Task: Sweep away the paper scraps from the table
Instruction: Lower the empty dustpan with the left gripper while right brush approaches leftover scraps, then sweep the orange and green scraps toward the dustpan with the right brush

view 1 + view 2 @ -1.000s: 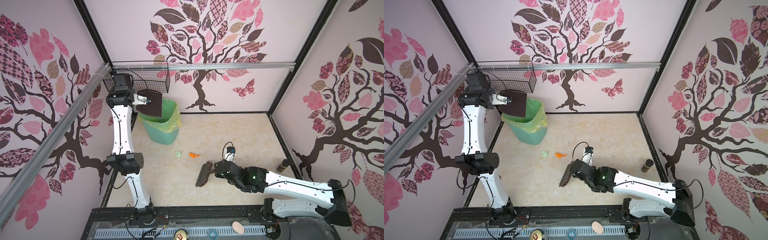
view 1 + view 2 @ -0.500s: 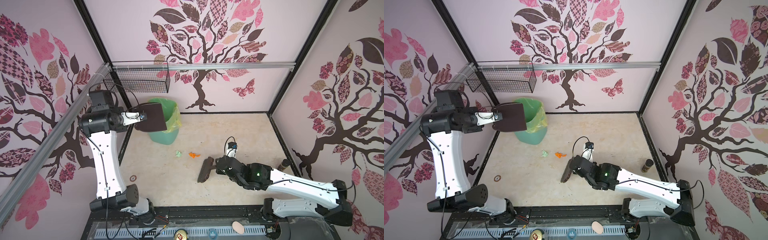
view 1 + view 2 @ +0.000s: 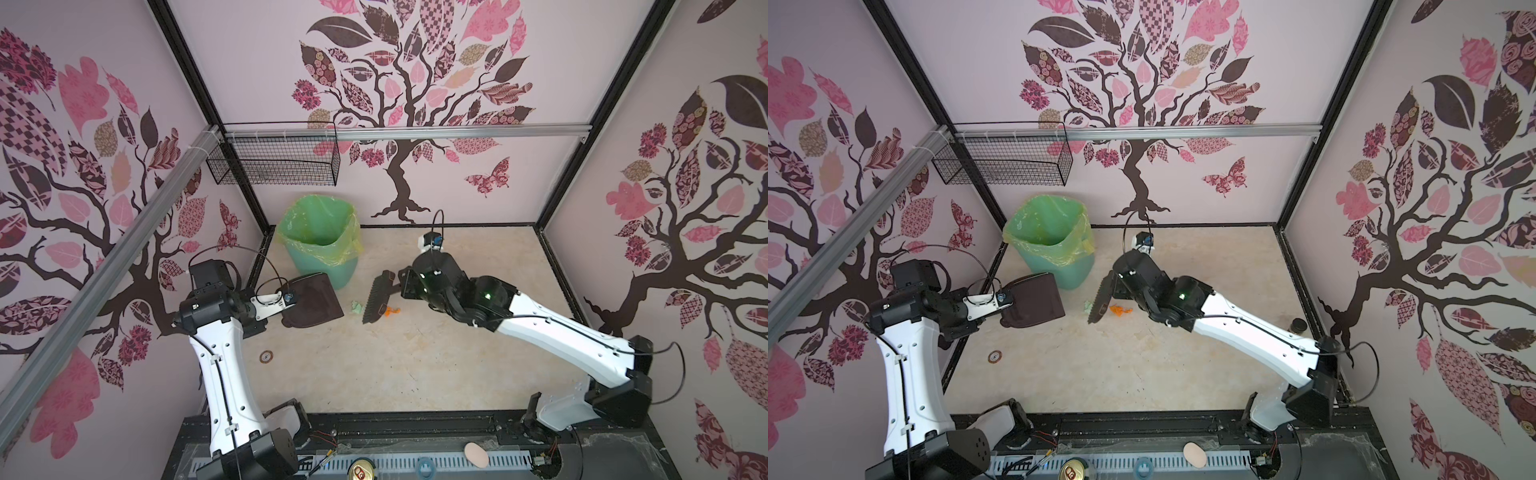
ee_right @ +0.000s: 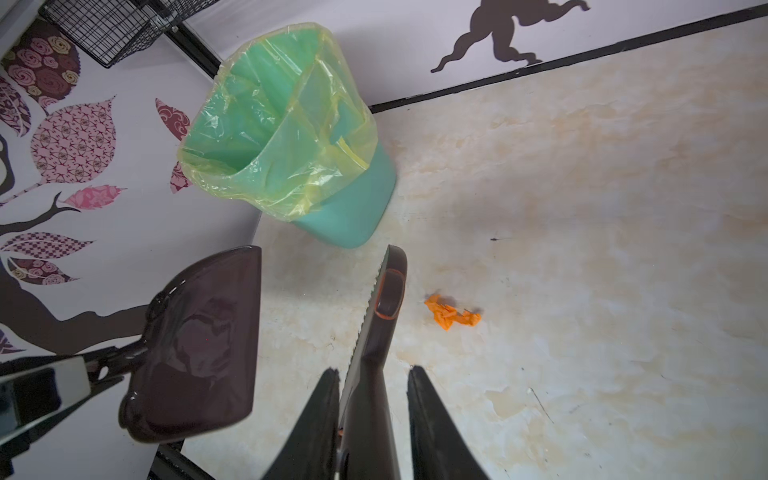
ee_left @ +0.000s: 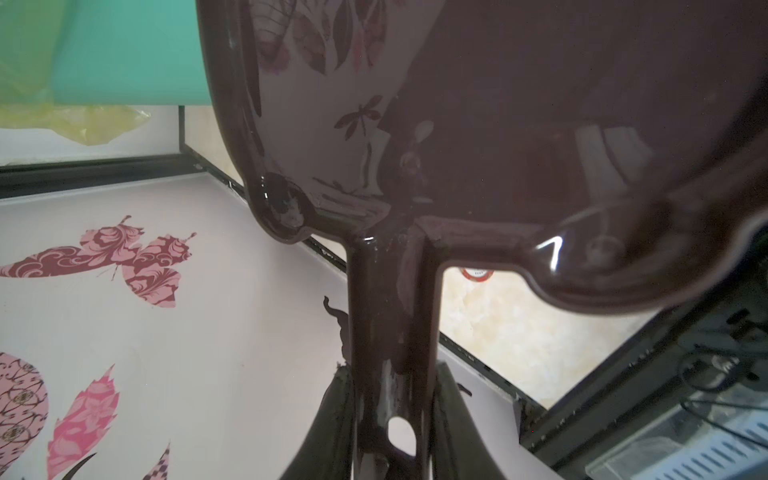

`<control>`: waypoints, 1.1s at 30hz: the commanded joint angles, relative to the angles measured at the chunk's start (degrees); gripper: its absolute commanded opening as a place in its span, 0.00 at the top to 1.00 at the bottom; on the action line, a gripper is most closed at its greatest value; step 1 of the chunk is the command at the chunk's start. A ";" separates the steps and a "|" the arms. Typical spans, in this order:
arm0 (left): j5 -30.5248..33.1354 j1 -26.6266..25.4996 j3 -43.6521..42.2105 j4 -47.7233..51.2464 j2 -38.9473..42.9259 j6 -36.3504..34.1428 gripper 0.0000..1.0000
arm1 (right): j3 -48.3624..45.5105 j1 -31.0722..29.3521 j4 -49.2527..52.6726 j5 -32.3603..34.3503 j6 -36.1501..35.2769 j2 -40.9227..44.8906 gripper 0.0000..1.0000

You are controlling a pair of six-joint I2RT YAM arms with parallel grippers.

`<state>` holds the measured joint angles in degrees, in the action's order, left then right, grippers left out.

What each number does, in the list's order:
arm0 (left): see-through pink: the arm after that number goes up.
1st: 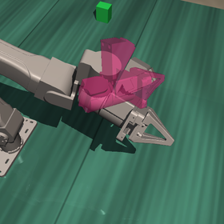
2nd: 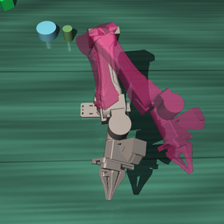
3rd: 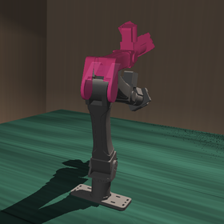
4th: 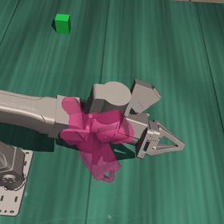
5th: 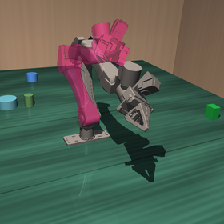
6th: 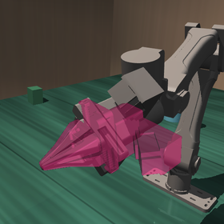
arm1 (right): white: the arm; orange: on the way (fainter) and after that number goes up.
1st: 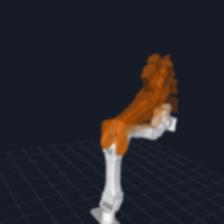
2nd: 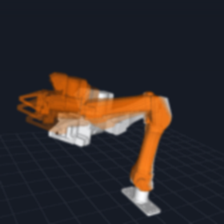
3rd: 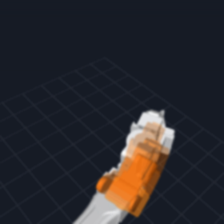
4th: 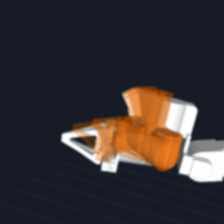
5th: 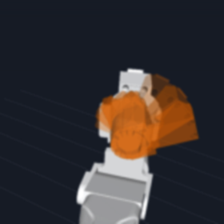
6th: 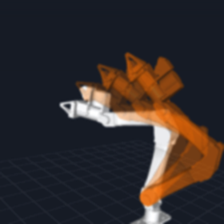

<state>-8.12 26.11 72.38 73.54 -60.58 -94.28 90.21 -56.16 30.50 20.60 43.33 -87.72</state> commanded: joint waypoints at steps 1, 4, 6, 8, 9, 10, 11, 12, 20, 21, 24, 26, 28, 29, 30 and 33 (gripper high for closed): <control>-3.65 0.20 -7.35 -6.57 3.26 1.11 0.93 | 5.77 2.81 -2.63 -7.48 -2.55 -7.85 1.00; -4.08 0.17 -12.17 -8.28 4.12 1.44 0.93 | 11.58 3.23 -2.49 -9.08 -2.72 -14.61 1.00; -4.85 0.13 -14.19 -7.87 3.81 2.06 0.93 | 15.08 3.36 -1.93 -9.93 -2.48 -18.49 1.00; -5.26 -0.07 -16.12 -8.44 3.65 2.26 0.92 | 18.23 3.59 -1.13 -10.22 -2.33 -21.76 1.00; -5.24 -0.28 -17.36 -9.10 3.73 2.55 0.92 | 19.26 3.65 -0.92 -10.36 -2.22 -23.10 1.00; -5.24 -0.60 -18.50 -9.98 3.71 2.82 0.92 | 20.25 3.68 -1.07 -10.58 -2.12 -24.30 1.00; -5.16 -1.04 -19.51 -10.69 3.84 3.09 0.93 | 21.18 3.70 -1.14 -10.88 -2.03 -25.36 1.00; -5.07 -1.61 -20.37 -11.47 3.78 3.58 0.92 | 21.79 3.75 -1.15 -11.11 -1.89 -26.29 1.00; -3.57 -7.89 -25.71 -17.82 3.58 7.53 0.92 | 21.22 4.17 -0.36 -10.50 -1.63 -29.33 1.00; -3.72 -8.16 -25.87 -18.21 3.38 7.78 0.92 | 20.12 4.21 -0.70 -10.52 -1.67 -29.05 1.00; -3.49 -8.35 -25.63 -18.78 1.86 8.31 0.92 | 16.43 4.47 -1.22 -10.53 -1.78 -27.80 1.00; -2.97 -8.35 -25.45 -18.79 1.04 8.24 0.92 | 13.76 4.66 -1.47 -10.31 -2.02 -26.44 1.00; -2.79 -8.35 -25.49 -18.83 0.85 7.89 0.92 | 10.88 4.85 -1.80 -9.98 -2.28 -24.40 1.00; -2.93 -8.36 -25.62 -18.92 1.00 7.65 0.92 | 9.38 4.91 -1.77 -9.65 -2.44 -23.23 1.00; -2.89 -8.35 -25.75 -19.11 1.16 7.42 0.92 | 8.01 4.95 -1.68 -9.22 -2.59 -22.04 1.00; -2.77 -8.36 -26.14 -19.89 1.02 6.70 0.92 | 4.02 5.18 -0.96 -7.25 -3.18 -17.94 1.00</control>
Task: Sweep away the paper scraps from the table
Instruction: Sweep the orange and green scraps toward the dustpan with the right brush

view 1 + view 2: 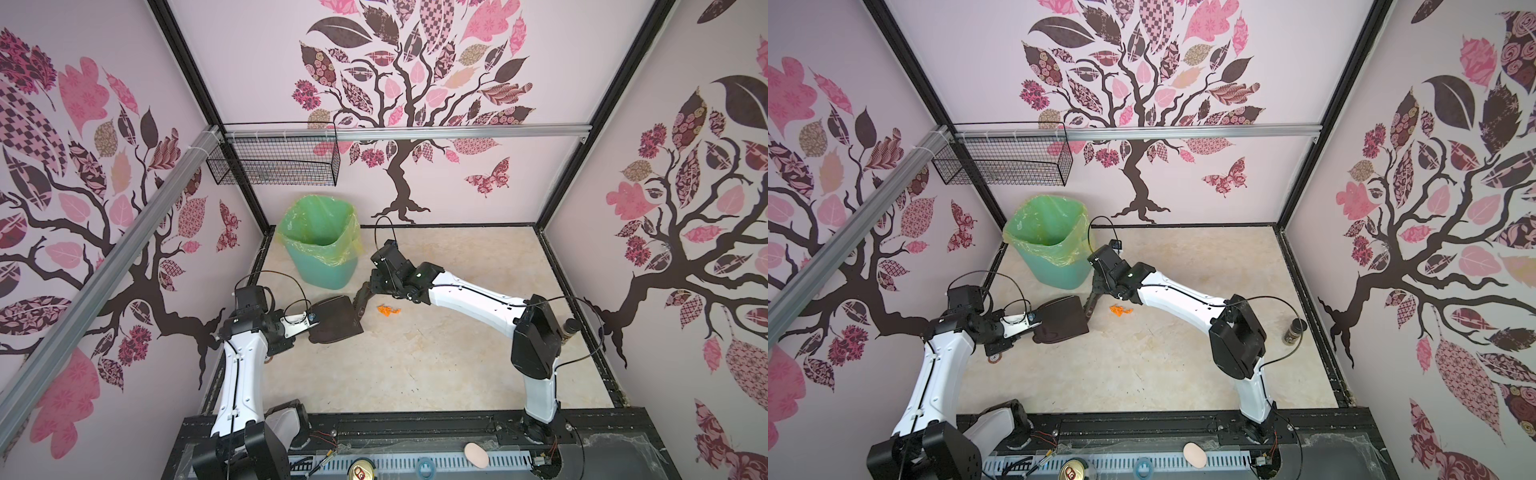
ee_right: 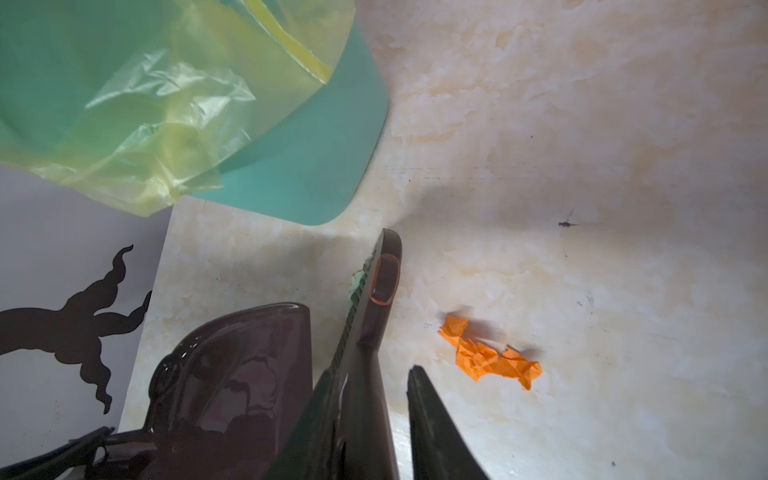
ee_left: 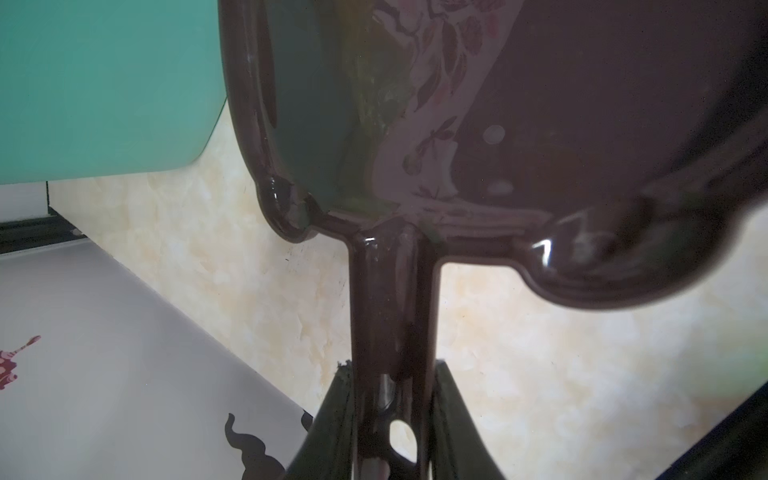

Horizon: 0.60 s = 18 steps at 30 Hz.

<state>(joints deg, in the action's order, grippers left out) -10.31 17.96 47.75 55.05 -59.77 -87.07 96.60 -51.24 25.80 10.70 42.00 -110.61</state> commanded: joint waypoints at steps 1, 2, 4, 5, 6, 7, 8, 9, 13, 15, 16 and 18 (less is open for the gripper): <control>-0.42 -0.28 -1.57 -1.60 0.02 -0.72 0.92 | -3.56 0.38 4.14 3.44 -2.01 6.50 1.00; -0.42 -0.29 -1.53 -1.88 -0.24 -0.82 0.92 | -4.66 0.50 4.62 4.23 -2.20 7.86 1.00; -0.28 -0.29 -1.65 -2.27 -0.68 -1.13 0.92 | -6.59 0.78 5.52 5.48 -2.62 10.39 1.00; -0.15 -0.38 -1.74 -2.38 -0.94 -1.34 0.92 | -7.52 0.96 5.86 5.89 -2.86 11.61 1.00; -0.15 -0.51 -1.85 -2.56 -1.01 -1.51 0.92 | -8.49 1.11 6.38 6.29 -2.99 12.75 1.00; -0.08 -0.72 -1.88 -2.65 -1.18 -1.70 0.92 | -9.22 1.35 6.76 6.60 -3.21 13.70 1.00; 0.00 -1.22 -2.13 -2.79 -1.05 -1.87 0.92 | -10.00 1.49 7.25 6.94 -3.46 14.75 1.00; 0.25 -1.81 -2.43 -2.97 -1.03 -1.95 0.92 | -10.77 1.70 7.79 7.41 -3.66 15.72 1.00; 3.43 -6.96 -4.91 -5.37 0.12 -1.56 0.92 | -12.80 2.00 9.97 9.35 -4.12 19.42 1.00; 5.00 -10.02 -6.20 -7.54 0.11 -0.52 0.93 | -13.44 2.19 10.03 9.37 -4.79 21.43 1.00; 5.46 -11.14 -6.43 -8.48 -0.24 -0.01 0.92 | -13.55 2.14 9.52 9.01 -5.35 22.29 1.00; 6.92 -13.96 -6.70 -10.64 -1.91 1.67 0.92 | -12.75 2.12 8.85 7.76 -6.81 23.94 1.00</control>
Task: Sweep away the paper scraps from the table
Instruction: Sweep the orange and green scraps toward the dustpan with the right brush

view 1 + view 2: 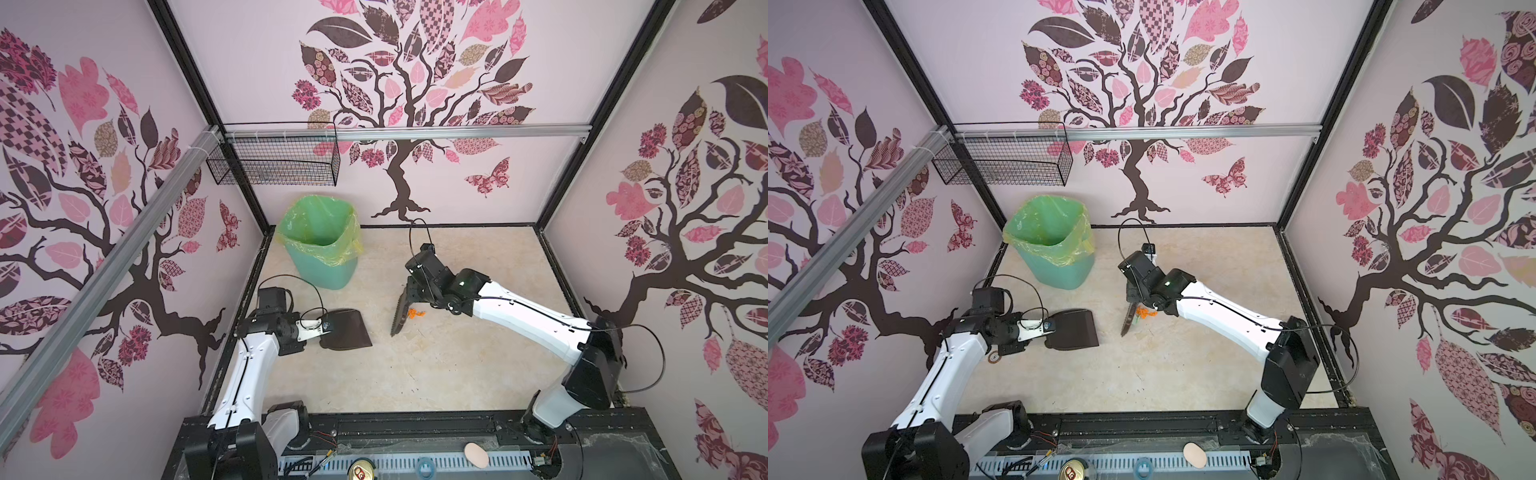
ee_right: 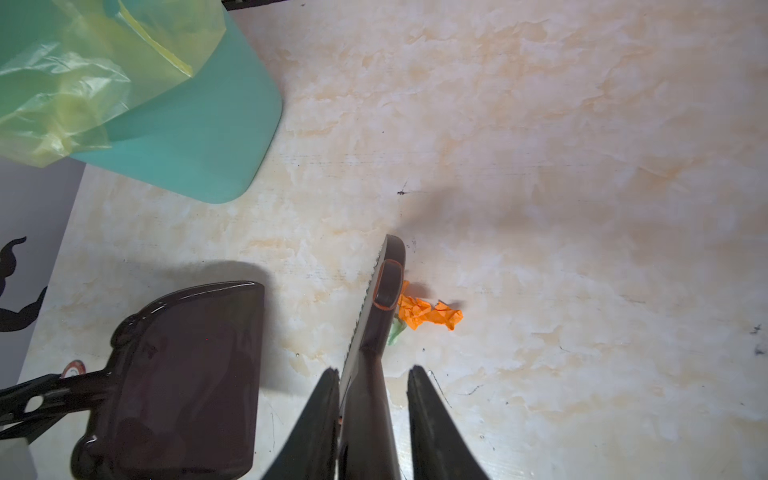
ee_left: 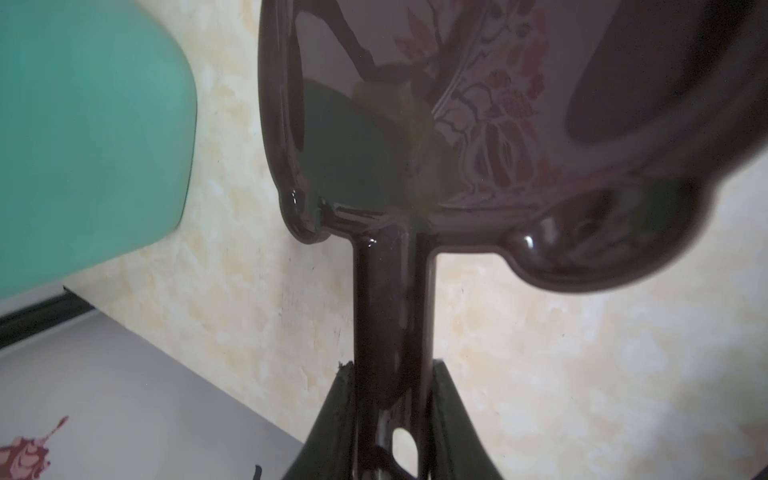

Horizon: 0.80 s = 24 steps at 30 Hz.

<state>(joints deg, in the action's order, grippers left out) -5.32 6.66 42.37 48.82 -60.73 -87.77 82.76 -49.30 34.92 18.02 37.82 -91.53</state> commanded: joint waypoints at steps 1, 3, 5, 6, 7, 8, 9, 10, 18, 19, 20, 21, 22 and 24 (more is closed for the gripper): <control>2.66 -3.91 -1.21 -5.33 -1.75 3.06 0.92 | 2.15 0.20 -0.08 -0.01 -3.29 5.31 1.00; 4.34 -6.46 -1.11 -7.53 -3.29 4.53 0.93 | 6.34 0.19 2.32 -0.25 -5.35 5.74 1.00; 5.99 -9.10 -1.22 -9.78 -3.95 5.51 0.93 | 11.68 0.25 6.48 0.96 -7.64 5.52 1.00; 6.94 -10.52 -1.40 -11.03 -4.18 5.78 0.93 | 15.44 0.32 9.97 1.73 -9.12 4.67 1.00; 7.93 -11.75 -1.49 -11.89 -4.47 5.97 0.93 | 19.02 0.55 13.64 2.70 -10.54 3.37 1.00; 9.11 -13.11 -1.56 -12.76 -4.63 6.18 0.93 | 23.93 0.62 18.84 4.03 -12.30 1.24 1.00; 9.91 -14.15 -1.51 -13.69 -5.01 6.37 0.93 | 28.60 0.78 24.22 5.66 -14.00 -1.21 1.00; 10.88 -15.07 -1.70 -14.64 -5.41 6.38 0.93 | 32.17 0.98 28.39 7.23 -15.46 -3.28 1.00; 15.83 -18.33 -7.49 -27.25 -5.64 3.79 0.93 | 38.84 5.98 40.92 11.65 -18.29 -12.28 1.00; 16.04 -18.43 -7.81 -27.59 -5.41 3.90 0.93 | 37.59 6.26 39.88 11.15 -18.31 -12.04 1.00; 16.04 -18.49 -7.93 -27.30 -5.06 4.17 0.93 | 35.94 6.70 38.51 10.31 -18.30 -11.69 1.00; 15.78 -18.52 -8.00 -26.65 -4.40 4.43 0.93 | 34.25 6.87 37.11 9.47 -18.28 -11.21 1.00; 15.37 -18.44 -8.17 -25.83 -3.64 4.53 0.93 | 33.06 6.98 36.22 8.83 -18.31 -10.86 1.00; 14.20 -18.60 -8.87 -23.84 -1.50 4.51 0.92 | 30.30 7.44 34.06 6.99 -18.23 -10.03 1.00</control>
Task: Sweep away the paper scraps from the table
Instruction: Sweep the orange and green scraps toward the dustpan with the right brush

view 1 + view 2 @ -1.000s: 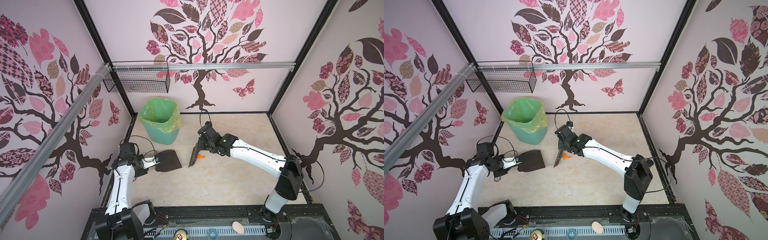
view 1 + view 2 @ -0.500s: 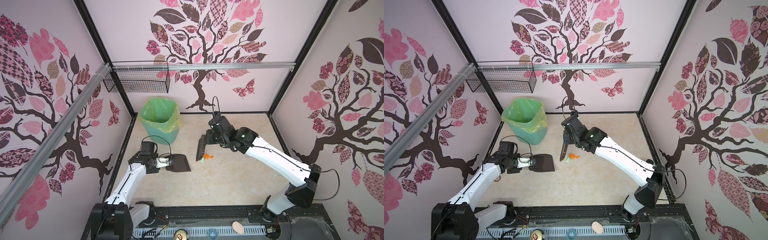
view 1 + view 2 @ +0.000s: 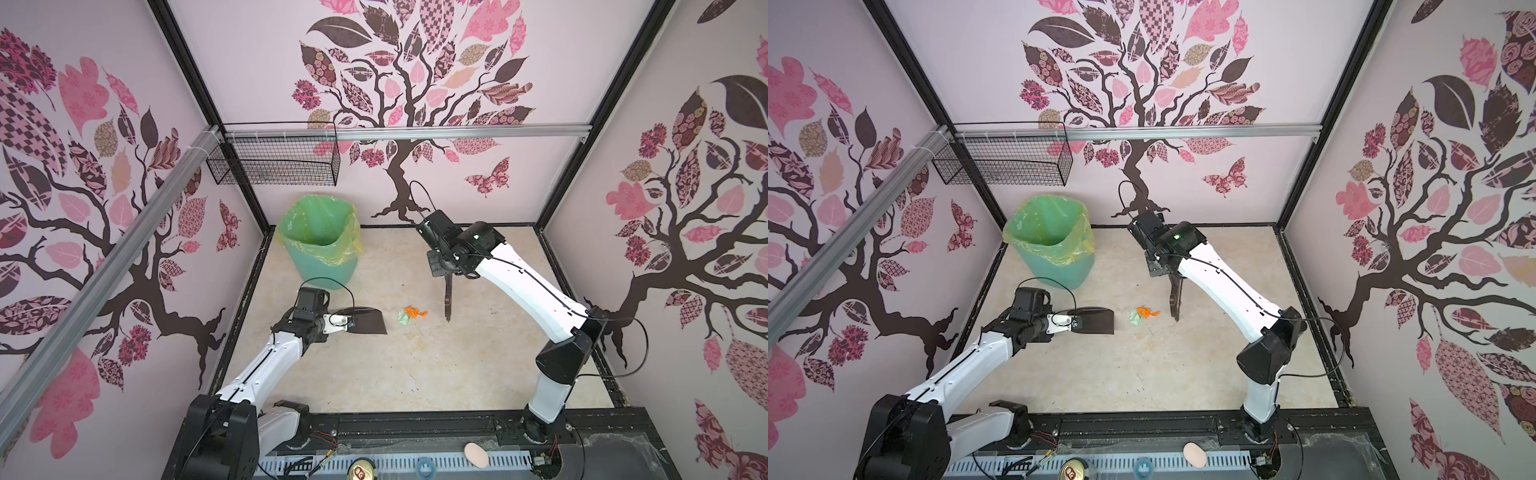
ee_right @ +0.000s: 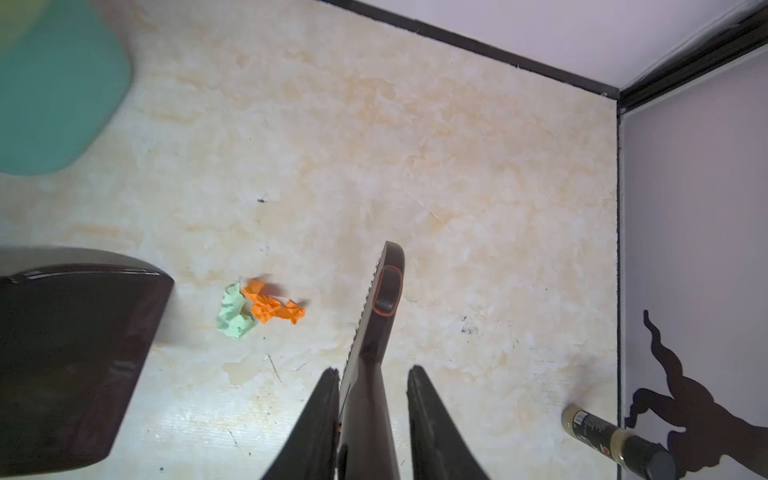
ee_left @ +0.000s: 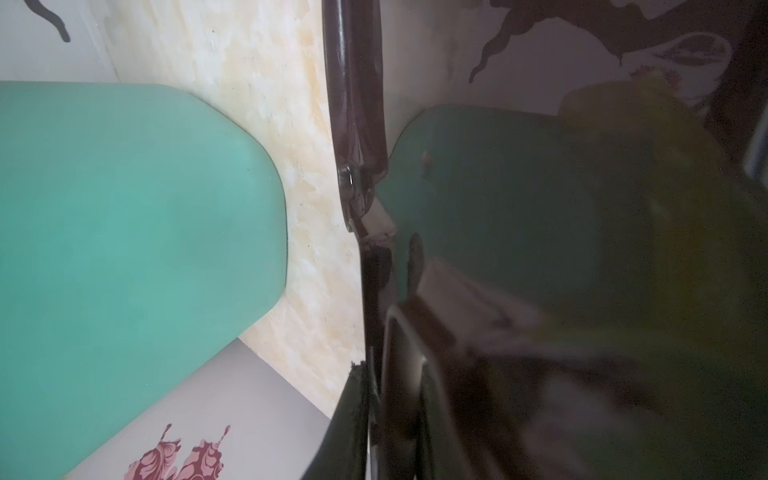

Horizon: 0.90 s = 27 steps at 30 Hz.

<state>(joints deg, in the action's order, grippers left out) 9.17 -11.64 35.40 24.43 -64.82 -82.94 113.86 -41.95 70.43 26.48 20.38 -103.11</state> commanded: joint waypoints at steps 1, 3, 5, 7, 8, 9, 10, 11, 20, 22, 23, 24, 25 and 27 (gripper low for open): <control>-0.59 -0.23 -2.41 1.18 3.43 -0.58 0.91 | -1.82 0.11 -2.19 -1.96 -0.74 1.87 1.00; -0.95 -0.31 -4.14 1.39 5.03 -1.46 0.87 | -3.90 0.28 -3.73 -3.05 -0.78 2.21 1.00; -1.21 -0.31 -6.51 0.50 6.26 -2.76 0.85 | -5.54 0.44 -5.13 -4.15 -0.85 2.32 1.00; -1.38 -0.34 -8.35 -0.33 6.90 -3.57 0.83 | -6.17 0.47 -5.55 -4.88 -0.76 2.05 1.00; -1.51 -0.32 -9.33 -0.90 7.16 -3.72 0.83 | -6.41 0.53 -5.86 -5.20 -0.79 1.95 1.00; -1.51 -0.25 -9.91 -1.22 7.16 -3.89 0.82 | -6.60 0.48 -6.04 -5.52 -0.82 1.87 1.00; -1.37 -0.32 -10.58 -2.08 7.16 -4.03 0.82 | -6.54 0.51 -6.27 -5.88 -0.81 1.86 1.00; -1.35 -0.33 -11.39 -3.19 7.13 -4.08 0.83 | -6.53 0.52 -6.54 -6.14 -0.92 1.86 1.00; -0.17 -0.32 -14.06 -8.74 6.19 -5.29 0.73 | -6.55 0.78 -7.21 -7.48 -1.46 0.98 1.00; -0.16 -0.27 -13.54 -7.11 6.11 -5.18 0.70 | -6.74 0.78 -7.36 -7.64 -1.41 0.98 1.00; -0.39 -0.25 -13.15 -5.74 6.10 -5.21 0.68 | -6.86 0.82 -7.44 -7.67 -1.46 0.98 1.00; -0.70 -0.27 -12.87 -4.72 6.19 -5.22 0.66 | -7.03 0.76 -7.51 -7.63 -1.41 1.07 1.00; -1.01 -0.28 -12.66 -3.71 6.35 -5.22 0.65 | -7.39 0.81 -7.68 -7.70 -1.40 1.23 1.00; -1.62 -0.26 -12.57 -2.41 6.67 -5.33 0.62 | -8.21 0.82 -8.02 -7.75 -1.35 1.58 1.00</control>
<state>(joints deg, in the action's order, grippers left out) 8.73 -11.68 22.50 19.05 -58.50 -87.90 106.06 -41.43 62.76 18.68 19.25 -102.96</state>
